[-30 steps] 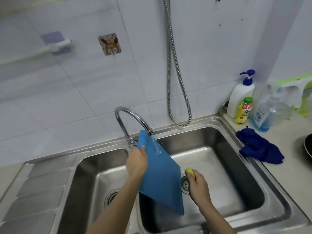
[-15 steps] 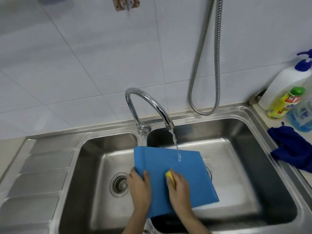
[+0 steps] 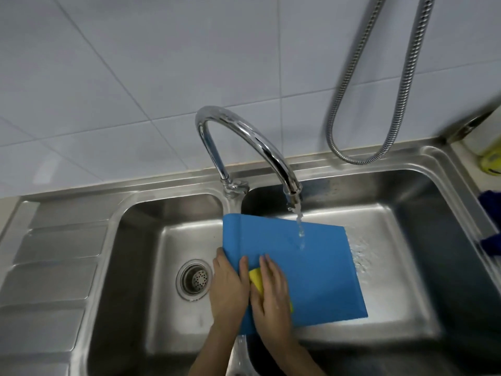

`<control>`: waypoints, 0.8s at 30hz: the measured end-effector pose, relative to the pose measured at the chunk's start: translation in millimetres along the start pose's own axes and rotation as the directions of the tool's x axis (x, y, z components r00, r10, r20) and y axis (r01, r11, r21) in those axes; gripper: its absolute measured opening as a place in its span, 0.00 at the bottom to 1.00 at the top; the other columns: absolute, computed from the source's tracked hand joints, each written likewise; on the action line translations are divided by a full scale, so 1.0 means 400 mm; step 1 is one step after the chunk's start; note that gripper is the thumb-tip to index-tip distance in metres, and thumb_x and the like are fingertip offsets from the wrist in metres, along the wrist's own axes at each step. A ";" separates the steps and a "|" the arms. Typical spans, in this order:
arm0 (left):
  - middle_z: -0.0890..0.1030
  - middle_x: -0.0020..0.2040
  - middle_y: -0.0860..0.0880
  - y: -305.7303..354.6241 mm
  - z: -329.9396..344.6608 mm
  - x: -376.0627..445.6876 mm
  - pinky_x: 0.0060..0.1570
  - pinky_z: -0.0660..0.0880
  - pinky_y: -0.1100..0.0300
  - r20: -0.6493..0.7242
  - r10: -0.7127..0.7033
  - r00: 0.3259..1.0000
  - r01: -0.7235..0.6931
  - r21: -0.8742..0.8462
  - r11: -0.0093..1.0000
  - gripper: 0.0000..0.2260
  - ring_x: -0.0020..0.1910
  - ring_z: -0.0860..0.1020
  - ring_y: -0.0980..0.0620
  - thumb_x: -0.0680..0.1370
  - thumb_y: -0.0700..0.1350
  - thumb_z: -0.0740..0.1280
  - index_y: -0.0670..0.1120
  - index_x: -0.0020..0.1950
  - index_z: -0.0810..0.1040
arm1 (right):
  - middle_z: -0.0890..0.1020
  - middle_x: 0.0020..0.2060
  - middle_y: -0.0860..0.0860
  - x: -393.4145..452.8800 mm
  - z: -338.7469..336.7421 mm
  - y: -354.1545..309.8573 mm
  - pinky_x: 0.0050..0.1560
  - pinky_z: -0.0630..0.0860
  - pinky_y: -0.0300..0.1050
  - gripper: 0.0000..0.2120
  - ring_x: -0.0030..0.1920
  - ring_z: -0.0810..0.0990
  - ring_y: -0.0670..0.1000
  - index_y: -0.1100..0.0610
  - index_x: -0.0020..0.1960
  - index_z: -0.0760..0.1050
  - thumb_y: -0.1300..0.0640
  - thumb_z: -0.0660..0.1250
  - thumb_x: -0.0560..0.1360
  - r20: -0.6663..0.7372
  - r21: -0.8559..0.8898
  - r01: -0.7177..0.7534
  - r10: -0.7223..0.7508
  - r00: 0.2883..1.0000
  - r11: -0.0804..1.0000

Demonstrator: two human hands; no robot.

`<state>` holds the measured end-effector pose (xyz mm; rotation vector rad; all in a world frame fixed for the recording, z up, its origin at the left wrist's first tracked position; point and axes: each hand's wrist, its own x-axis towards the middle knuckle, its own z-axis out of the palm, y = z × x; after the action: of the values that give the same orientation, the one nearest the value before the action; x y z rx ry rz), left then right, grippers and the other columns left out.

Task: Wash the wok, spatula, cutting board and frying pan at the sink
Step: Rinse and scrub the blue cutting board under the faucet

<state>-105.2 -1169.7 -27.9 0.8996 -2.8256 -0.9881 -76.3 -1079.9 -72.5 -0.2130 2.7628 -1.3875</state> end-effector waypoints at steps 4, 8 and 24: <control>0.75 0.50 0.51 -0.009 0.005 0.002 0.40 0.73 0.56 0.020 -0.003 1.000 0.004 -0.069 0.998 0.16 0.46 0.78 0.52 0.78 0.57 0.59 0.51 0.61 0.64 | 0.62 0.75 0.54 0.010 -0.015 0.057 0.74 0.55 0.49 0.28 0.76 0.57 0.52 0.58 0.76 0.57 0.44 0.49 0.82 0.138 -0.190 0.251 -0.227 0.964 0.949; 0.75 0.54 0.49 -0.009 0.017 0.000 0.42 0.71 0.55 0.026 -0.020 0.999 0.020 -0.017 1.000 0.19 0.49 0.77 0.46 0.78 0.58 0.58 0.49 0.64 0.62 | 0.65 0.73 0.55 0.067 -0.034 0.163 0.73 0.58 0.52 0.29 0.74 0.62 0.54 0.60 0.75 0.60 0.43 0.46 0.81 -0.014 -0.189 -0.036 0.034 0.999 0.981; 0.76 0.52 0.50 -0.011 0.027 0.009 0.42 0.75 0.50 0.011 -0.052 0.999 0.052 0.007 0.999 0.18 0.45 0.78 0.48 0.77 0.60 0.56 0.52 0.61 0.62 | 0.61 0.75 0.51 0.278 0.032 0.046 0.74 0.53 0.46 0.25 0.75 0.58 0.51 0.57 0.76 0.57 0.49 0.49 0.82 -0.129 -0.075 -0.135 0.125 0.984 0.988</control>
<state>-107.8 -1168.4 -39.7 0.9758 -2.8304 -0.9933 -186.9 -1095.1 -92.3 0.0529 2.8782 -1.2973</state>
